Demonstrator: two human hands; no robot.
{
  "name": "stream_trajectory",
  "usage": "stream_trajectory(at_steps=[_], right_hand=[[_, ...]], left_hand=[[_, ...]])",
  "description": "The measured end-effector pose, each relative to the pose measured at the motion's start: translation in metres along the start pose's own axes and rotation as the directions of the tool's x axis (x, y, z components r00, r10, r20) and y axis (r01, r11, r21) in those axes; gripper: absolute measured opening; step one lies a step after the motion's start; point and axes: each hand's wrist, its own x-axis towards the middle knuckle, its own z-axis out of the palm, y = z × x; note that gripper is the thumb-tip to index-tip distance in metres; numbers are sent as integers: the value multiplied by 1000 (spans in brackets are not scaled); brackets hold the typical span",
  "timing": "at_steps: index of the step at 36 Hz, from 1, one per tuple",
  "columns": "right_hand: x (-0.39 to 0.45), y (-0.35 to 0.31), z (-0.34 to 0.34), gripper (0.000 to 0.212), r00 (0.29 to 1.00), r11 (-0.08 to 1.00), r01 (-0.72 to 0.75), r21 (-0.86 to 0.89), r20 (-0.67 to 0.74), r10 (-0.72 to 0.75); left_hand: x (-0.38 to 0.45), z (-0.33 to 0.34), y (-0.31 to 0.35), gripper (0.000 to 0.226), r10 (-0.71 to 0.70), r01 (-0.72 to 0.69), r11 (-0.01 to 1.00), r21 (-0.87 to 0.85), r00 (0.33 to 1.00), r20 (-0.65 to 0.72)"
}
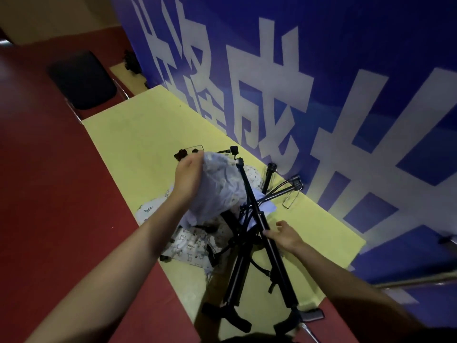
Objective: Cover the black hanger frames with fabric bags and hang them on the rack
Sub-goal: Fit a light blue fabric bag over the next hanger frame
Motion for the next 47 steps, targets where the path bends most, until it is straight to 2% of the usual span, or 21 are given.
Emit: stream_trajectory(at_steps=[1,2,4,8,11,14,19,26,32,36,38,40,41,42,44,46,47], right_hand=[[-1,4,7,60,998,997,24,-71,56,-20],[-3,8,13,48,995,992,46,-119,95,-34],[-2,15,22,32,993,986,98,-137,82,-88],[2,21,20,35,988,997,69,30,-141,-64],[9,26,-3,35,963,998,65,-17,-263,-67],[21,34,-27,35,946,997,67,-24,-316,-72],[41,42,-46,34,945,984,89,-154,-298,-132],[54,38,-48,34,928,965,132,-227,-314,-201],[51,39,-46,44,944,966,162,-201,-255,-212],[46,42,-48,64,943,954,142,-263,-256,-211],[40,43,-48,67,894,927,151,-344,-351,-276],[33,40,-45,57,798,894,220,-390,-455,-395],[30,37,-42,49,773,885,270,-380,-462,-435],[27,33,-38,42,782,879,319,-355,-426,-456],[27,24,-24,33,848,871,376,-317,-261,-461],[32,17,-10,31,901,878,363,-312,-124,-416],[35,15,-4,31,914,888,344,-304,-107,-391]], left_hand=[[-3,0,-8,26,-17,17,999,31,1000,5],[-4,0,-19,27,-41,40,998,54,999,5],[-8,1,-34,29,-81,80,995,57,997,5],[-14,4,-51,32,-95,93,994,63,995,22],[-13,6,-65,50,-59,56,997,62,997,53],[-10,8,-79,64,-66,61,995,82,996,62],[-17,18,-76,42,-144,140,989,47,985,94],[-21,24,-78,34,-149,141,988,69,982,116],[-22,26,-82,46,-171,166,985,46,976,133],[-24,30,-83,44,-161,158,987,32,976,147],[-24,32,-85,51,-155,153,988,23,975,159],[-22,32,-90,55,-153,152,988,21,975,161],[-21,32,-93,58,-153,152,988,23,975,159],[-22,32,-93,61,-156,155,988,20,974,165],[-25,31,-92,62,-154,153,988,20,973,174],[-31,30,-84,50,-149,144,989,44,973,176],[-33,29,-82,42,-153,145,988,55,974,170]])
